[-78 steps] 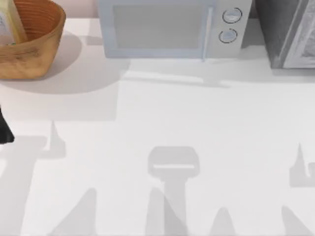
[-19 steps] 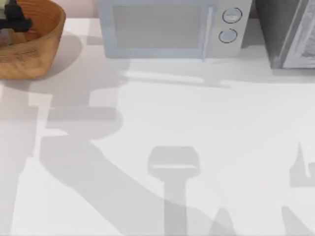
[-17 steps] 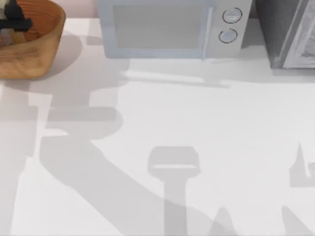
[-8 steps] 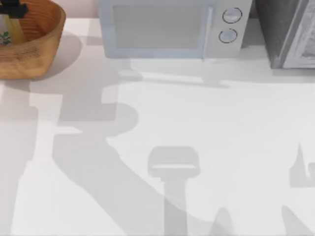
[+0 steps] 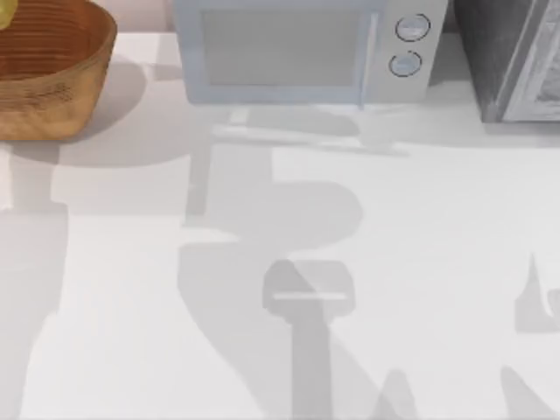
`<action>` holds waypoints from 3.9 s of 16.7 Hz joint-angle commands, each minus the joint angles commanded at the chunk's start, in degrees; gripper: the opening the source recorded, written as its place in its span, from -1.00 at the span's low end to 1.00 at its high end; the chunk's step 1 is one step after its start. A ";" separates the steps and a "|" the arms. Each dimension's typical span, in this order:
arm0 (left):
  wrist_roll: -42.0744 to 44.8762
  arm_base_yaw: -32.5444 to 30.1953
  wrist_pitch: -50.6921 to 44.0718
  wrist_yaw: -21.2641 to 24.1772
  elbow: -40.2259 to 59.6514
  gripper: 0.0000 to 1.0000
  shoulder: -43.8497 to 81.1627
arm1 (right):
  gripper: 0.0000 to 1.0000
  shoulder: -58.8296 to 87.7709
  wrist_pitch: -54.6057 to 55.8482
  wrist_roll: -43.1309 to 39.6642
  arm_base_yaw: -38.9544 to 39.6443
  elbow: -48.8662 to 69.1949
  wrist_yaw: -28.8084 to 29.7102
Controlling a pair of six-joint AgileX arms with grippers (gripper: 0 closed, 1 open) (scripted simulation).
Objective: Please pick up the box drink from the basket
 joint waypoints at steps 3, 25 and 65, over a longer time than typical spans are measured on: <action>-0.04 0.00 -2.91 -0.03 1.53 -1.00 -1.57 | 1.00 0.00 0.00 0.00 0.00 0.00 0.00; -0.54 -4.29 -21.48 -5.25 -51.10 -1.00 -76.53 | 1.00 0.00 0.00 0.00 0.00 0.00 0.00; 3.69 -44.89 30.16 -76.61 -52.04 -1.00 -26.75 | 1.00 0.00 0.00 0.00 0.00 0.00 0.00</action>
